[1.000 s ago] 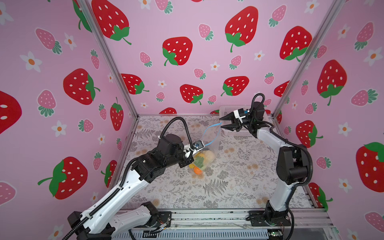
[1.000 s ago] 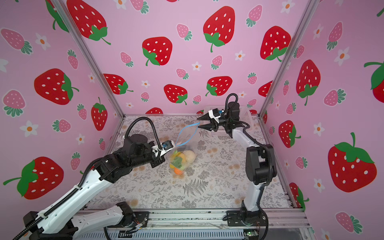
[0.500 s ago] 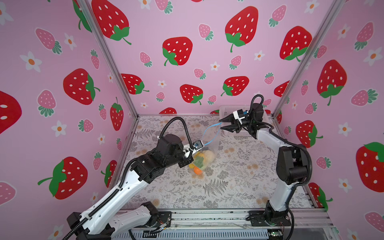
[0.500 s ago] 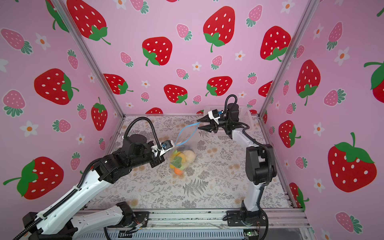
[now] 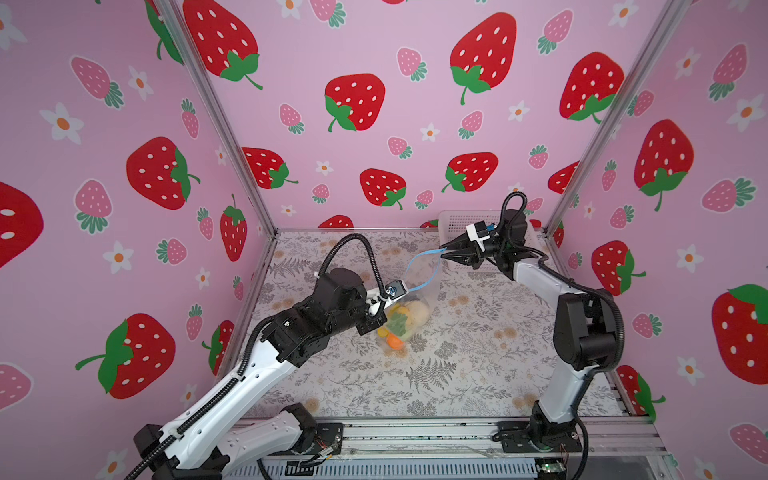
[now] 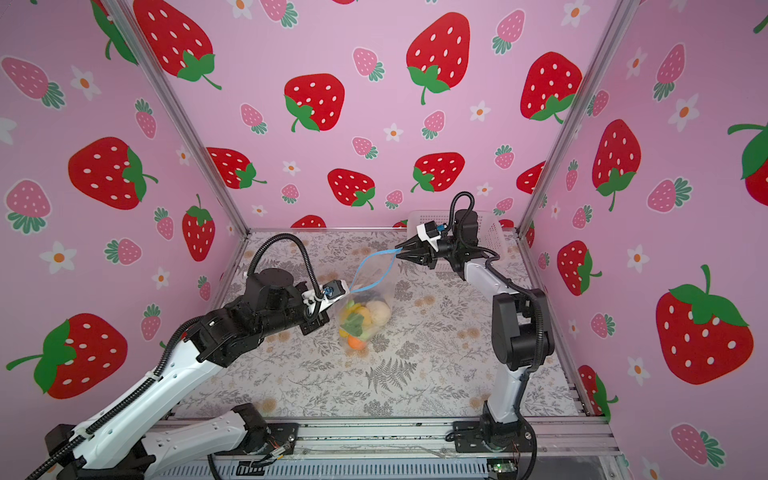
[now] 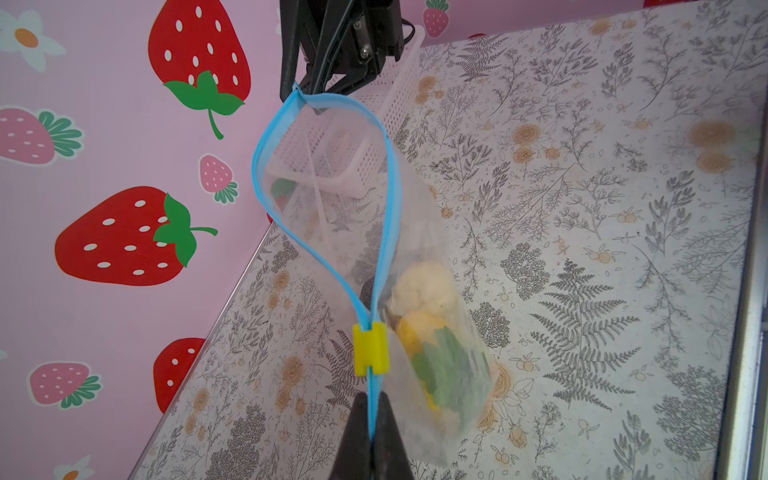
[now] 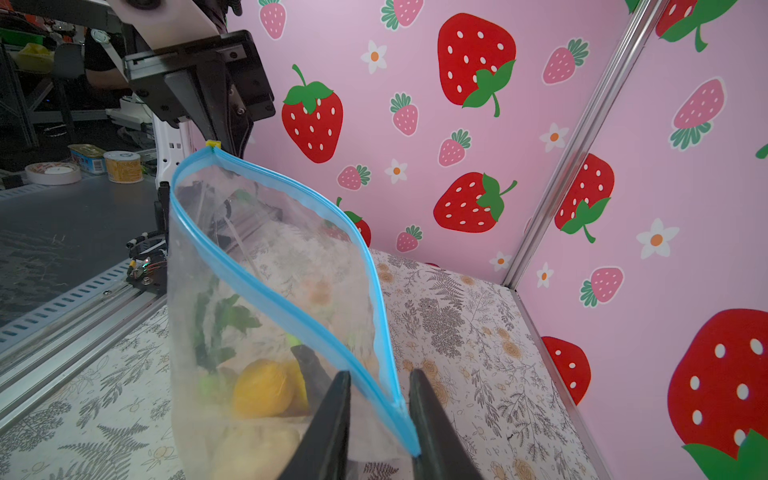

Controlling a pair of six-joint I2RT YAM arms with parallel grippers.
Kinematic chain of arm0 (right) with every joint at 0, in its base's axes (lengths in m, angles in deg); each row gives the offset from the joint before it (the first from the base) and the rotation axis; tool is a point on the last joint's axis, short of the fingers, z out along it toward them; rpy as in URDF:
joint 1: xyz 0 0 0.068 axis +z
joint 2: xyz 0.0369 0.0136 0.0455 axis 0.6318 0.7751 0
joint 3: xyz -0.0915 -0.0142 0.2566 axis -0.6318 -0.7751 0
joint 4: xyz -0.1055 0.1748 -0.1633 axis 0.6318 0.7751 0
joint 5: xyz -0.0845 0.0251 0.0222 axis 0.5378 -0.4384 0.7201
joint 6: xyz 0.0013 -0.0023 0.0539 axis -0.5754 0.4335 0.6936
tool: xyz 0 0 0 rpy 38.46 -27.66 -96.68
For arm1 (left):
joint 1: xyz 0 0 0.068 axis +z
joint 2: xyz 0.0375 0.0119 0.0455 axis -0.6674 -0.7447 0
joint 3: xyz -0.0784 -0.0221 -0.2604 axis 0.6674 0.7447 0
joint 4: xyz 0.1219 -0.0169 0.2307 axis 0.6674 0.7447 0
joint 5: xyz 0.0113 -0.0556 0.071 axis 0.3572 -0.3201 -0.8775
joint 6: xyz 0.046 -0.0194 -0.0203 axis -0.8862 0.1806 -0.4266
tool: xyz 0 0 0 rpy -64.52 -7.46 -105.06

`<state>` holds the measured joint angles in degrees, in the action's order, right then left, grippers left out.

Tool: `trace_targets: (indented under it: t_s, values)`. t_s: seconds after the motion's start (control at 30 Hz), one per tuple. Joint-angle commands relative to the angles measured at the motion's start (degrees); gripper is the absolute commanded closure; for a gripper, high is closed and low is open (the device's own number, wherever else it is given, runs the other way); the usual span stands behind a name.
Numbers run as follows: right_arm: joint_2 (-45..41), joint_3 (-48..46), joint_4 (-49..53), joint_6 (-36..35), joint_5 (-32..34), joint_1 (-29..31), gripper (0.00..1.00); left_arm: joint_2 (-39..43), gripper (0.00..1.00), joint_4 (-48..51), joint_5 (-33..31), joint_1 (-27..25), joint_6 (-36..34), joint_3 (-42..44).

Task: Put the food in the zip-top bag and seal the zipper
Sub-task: 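Grasp the far end of the blue zipper with the right gripper, then pull the zipper taut with the right gripper away from the left gripper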

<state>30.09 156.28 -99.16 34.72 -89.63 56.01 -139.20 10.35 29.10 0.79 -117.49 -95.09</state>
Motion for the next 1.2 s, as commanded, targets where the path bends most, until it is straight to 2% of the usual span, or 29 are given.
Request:
trace_targets:
  t_s: [0.0,0.2,0.33,0.5,0.6,0.67,0.73,0.83,0.97,1.17]
  values:
    - [-3.1,-0.6,0.0,-0.7,-0.9,0.0,0.78,0.9,1.00,-1.7,-0.5,0.3,-1.4,0.0]
    - [-4.9,-1.7,0.0,-0.7,-0.2,-0.3,0.89,1.3,1.00,-2.0,-0.8,0.3,-0.8,0.0]
    - [-6.6,-2.7,-0.1,-1.0,0.8,-0.6,1.00,1.6,1.00,-2.1,-0.7,0.3,-0.7,0.0]
    - [-9.7,-3.8,3.1,-3.1,2.9,-1.3,1.00,1.7,1.00,-1.3,-0.1,0.3,0.0,-1.1]
    - [-12.5,-2.8,13.8,-11.2,4.9,-2.3,1.00,2.1,1.00,-0.7,-0.1,0.3,0.5,-1.7]
    - [-13.7,1.1,29.7,-23.8,7.9,-3.0,1.00,2.5,1.00,-0.3,-0.5,0.3,0.7,-1.9]
    - [-13.8,5.4,43.1,-33.4,11.5,-3.4,1.00,2.9,1.00,-0.2,-1.1,0.3,0.7,-1.9]
    - [-13.3,10.6,58.0,-42.3,16.6,-3.7,1.00,3.6,1.00,-0.5,-2.0,0.3,0.8,-1.6]
    - [-15.0,11.6,63.8,-44.7,21.1,-3.8,1.00,4.0,1.00,-1.5,-2.0,0.7,1.5,-1.7]
    - [-22.6,5.6,58.5,-39.6,25.9,-4.0,1.00,3.9,1.00,-2.5,-0.8,2.4,2.3,-1.7]
